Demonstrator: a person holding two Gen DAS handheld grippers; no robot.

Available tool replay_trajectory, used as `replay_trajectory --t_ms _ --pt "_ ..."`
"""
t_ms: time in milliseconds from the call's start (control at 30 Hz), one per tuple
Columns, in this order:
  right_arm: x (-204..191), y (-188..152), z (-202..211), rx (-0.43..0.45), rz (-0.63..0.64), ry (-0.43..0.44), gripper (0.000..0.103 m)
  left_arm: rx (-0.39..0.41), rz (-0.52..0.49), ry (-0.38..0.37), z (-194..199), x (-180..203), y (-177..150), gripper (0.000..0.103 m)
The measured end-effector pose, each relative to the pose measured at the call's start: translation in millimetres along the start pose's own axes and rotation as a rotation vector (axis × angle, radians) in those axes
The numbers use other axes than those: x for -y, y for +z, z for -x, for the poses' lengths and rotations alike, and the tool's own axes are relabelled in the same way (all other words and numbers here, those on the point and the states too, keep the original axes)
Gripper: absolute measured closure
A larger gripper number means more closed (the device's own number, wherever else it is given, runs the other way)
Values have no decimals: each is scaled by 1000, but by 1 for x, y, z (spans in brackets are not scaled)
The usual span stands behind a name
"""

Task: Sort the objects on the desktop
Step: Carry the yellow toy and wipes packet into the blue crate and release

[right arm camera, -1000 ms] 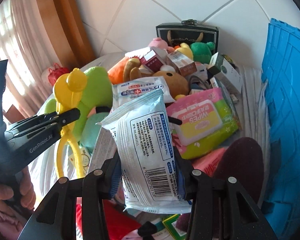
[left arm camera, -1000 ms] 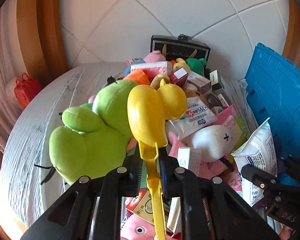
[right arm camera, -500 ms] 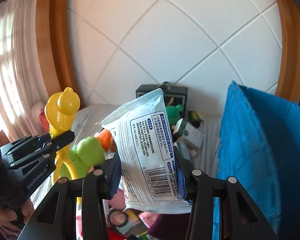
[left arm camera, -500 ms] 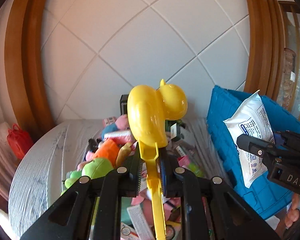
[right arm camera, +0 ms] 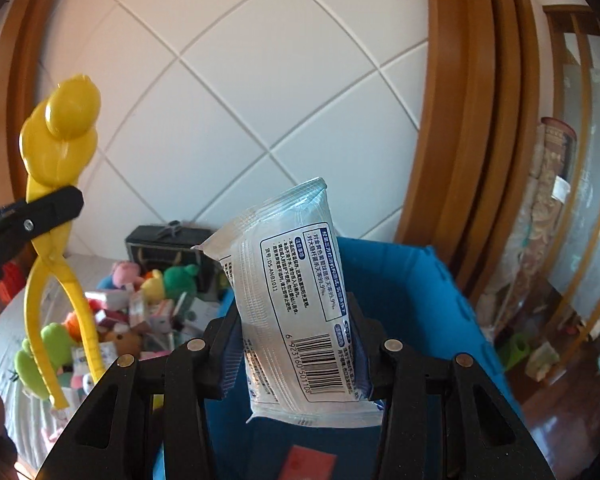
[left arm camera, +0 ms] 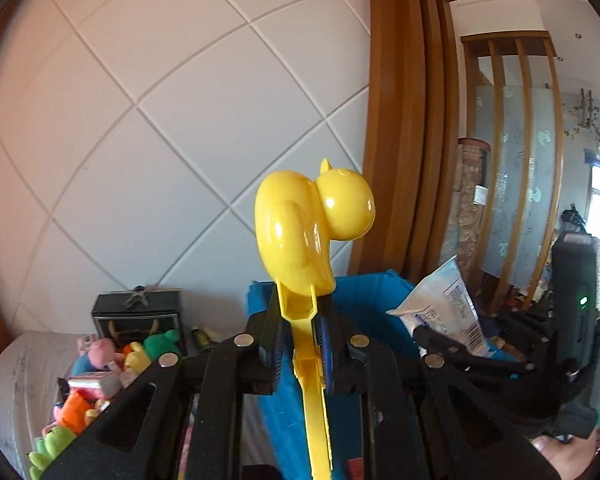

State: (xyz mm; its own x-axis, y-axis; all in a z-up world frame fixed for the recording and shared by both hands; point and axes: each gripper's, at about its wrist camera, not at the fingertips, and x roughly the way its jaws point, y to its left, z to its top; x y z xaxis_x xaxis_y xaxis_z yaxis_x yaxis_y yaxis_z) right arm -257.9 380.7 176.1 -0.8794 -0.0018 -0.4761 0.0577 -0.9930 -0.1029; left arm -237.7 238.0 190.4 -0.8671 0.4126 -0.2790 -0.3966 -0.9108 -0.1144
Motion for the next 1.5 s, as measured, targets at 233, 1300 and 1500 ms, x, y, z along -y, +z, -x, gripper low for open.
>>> replay_trajectory --t_ms 233,1300,1500 --pt "97 -35 -94 -262 -53 -92 59 -348 34 -69 -136 81 -28 88" --pt "124 -174 -182 -804 -66 -136 3 -954 -50 66 -254 113 -180 37" --pt "153 -129 -176 -694 11 -129 0 -824 -41 53 -247 105 -157 37"
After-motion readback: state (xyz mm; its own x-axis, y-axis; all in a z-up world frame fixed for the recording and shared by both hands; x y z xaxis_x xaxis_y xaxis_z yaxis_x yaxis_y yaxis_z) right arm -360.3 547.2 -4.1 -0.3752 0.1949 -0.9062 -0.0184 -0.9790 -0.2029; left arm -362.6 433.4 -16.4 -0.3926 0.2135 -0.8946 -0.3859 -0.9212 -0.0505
